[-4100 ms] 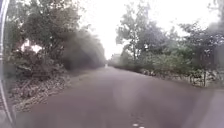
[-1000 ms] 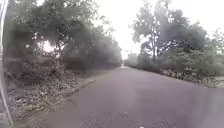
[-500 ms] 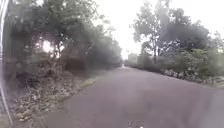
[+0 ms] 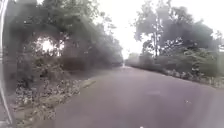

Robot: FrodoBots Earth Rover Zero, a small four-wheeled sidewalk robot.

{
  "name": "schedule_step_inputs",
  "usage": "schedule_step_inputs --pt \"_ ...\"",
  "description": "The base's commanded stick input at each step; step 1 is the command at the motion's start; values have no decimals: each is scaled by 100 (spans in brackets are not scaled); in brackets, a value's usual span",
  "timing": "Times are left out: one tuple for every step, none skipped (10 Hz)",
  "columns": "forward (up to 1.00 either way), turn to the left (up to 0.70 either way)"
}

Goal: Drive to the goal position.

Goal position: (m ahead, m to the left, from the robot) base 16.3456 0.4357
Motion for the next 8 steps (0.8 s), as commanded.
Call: schedule_step_inputs --pt "70 1" --pt "70 1" --pt "70 1" --pt "70 1" --pt "70 1" --pt "70 1" --pt "70 1" --pt "70 1"
